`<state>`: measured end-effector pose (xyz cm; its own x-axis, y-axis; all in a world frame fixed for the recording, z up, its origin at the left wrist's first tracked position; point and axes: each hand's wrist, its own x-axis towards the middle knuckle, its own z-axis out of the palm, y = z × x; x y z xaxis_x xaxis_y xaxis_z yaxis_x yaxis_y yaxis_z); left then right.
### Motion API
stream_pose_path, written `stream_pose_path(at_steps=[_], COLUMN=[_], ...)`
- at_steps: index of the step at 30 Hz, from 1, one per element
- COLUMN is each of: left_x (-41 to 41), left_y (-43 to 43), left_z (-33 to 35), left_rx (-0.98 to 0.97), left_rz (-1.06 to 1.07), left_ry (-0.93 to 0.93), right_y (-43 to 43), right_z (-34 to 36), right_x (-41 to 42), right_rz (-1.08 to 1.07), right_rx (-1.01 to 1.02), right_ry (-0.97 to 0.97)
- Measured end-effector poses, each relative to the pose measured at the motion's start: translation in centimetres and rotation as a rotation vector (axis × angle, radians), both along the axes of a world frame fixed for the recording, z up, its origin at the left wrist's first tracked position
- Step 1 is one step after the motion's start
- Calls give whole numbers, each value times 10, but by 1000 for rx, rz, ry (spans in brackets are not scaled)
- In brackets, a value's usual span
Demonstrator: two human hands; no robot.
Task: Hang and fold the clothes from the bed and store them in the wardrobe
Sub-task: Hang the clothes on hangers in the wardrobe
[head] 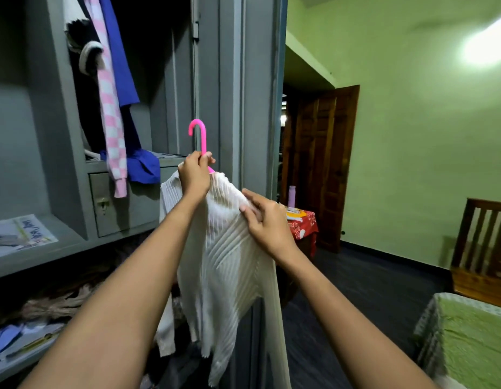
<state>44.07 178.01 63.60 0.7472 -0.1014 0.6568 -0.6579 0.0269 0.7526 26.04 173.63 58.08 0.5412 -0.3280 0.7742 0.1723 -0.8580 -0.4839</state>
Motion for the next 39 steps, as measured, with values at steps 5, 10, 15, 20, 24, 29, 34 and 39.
stream_pose_path(at_steps=[5,10,15,20,24,29,34,39], left_x=[10,33,75,131,181,248,302,351], left_y=[14,26,50,76,103,122,126,128], left_z=[45,95,141,177,214,264,288,298], left_rx=[-25,-119,-160,-231,-306,-388,-402,-419], left_rz=[-33,-59,23,67,113,201,398,490], left_ry=[-47,-2,-10,25,4,-50,-148,-190], right_y=[13,10,3,1,-13,-33,-43,-46], right_z=[39,95,171,243,290,340,375,397], right_x=[19,53,103,164,232,322,406,491], right_rz=[-133,-194,-174,-132,-89,-40,31,84], right_rx=[-237,-318,-272,-218,-168,-134,-177,-124], right_ry=[-176,-228,-388,-485,-543,-651,-748,-806])
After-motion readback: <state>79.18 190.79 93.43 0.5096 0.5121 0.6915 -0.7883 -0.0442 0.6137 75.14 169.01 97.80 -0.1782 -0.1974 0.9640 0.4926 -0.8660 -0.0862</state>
